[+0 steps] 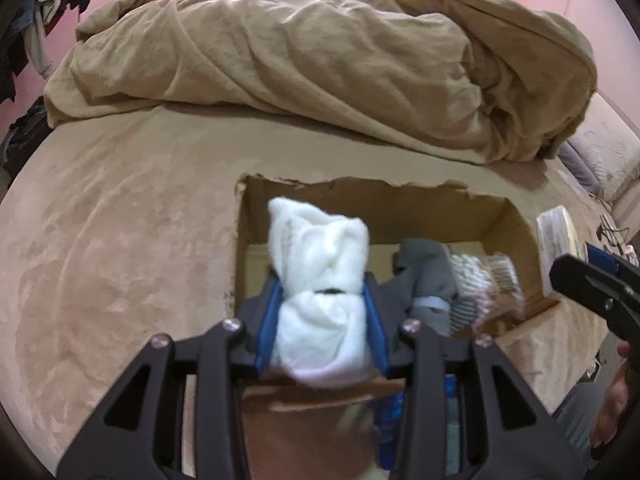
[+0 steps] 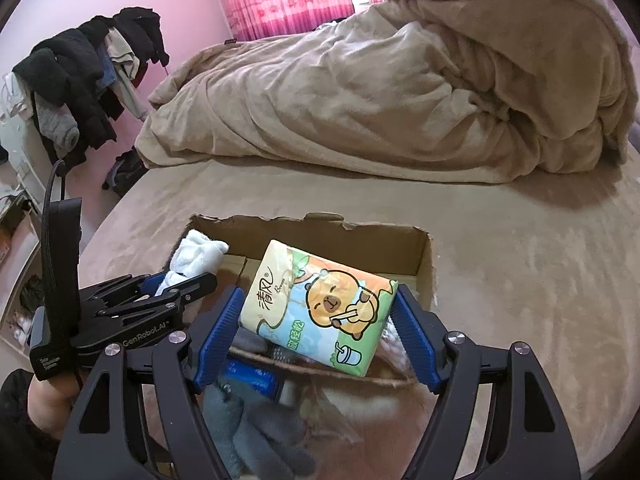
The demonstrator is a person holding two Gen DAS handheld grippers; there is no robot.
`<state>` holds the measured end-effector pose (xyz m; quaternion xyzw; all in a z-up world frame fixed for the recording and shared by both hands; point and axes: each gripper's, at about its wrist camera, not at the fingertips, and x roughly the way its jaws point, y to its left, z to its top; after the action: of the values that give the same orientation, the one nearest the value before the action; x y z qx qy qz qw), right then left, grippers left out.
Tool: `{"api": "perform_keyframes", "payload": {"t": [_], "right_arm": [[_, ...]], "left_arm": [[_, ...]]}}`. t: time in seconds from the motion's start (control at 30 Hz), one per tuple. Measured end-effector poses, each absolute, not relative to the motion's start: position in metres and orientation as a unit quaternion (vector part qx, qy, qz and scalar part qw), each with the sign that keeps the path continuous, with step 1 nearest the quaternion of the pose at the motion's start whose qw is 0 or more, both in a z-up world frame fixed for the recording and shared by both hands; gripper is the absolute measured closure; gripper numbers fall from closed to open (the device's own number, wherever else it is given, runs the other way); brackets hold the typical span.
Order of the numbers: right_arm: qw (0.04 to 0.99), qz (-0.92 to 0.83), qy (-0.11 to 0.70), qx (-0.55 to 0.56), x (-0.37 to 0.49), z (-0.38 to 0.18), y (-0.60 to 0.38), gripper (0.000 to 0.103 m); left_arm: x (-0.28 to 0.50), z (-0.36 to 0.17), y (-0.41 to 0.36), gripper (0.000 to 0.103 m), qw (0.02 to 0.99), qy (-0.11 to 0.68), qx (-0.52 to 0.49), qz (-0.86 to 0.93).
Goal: Organize objects
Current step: 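Place the white sock in the box while the right tool places the tissue pack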
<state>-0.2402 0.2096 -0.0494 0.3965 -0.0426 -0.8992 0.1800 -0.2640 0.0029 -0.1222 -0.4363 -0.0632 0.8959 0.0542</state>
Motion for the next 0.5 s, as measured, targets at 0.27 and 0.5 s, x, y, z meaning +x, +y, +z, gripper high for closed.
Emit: {"api": "perform_keyframes", "payload": {"t": [0.27, 0.5], "right_arm": [[0.202, -0.893, -0.024, 0.401, -0.268, -0.064, 0.18, 0.025], [0.223, -0.878, -0.046, 0.42, -0.289, -0.081, 0.16, 0.025]], "left_arm": [[-0.256, -0.109, -0.006, 0.042, 0.057, -0.082, -0.419, 0.903], [-0.253, -0.107, -0.025, 0.044, 0.058, -0.103, -0.418, 0.901]]}}
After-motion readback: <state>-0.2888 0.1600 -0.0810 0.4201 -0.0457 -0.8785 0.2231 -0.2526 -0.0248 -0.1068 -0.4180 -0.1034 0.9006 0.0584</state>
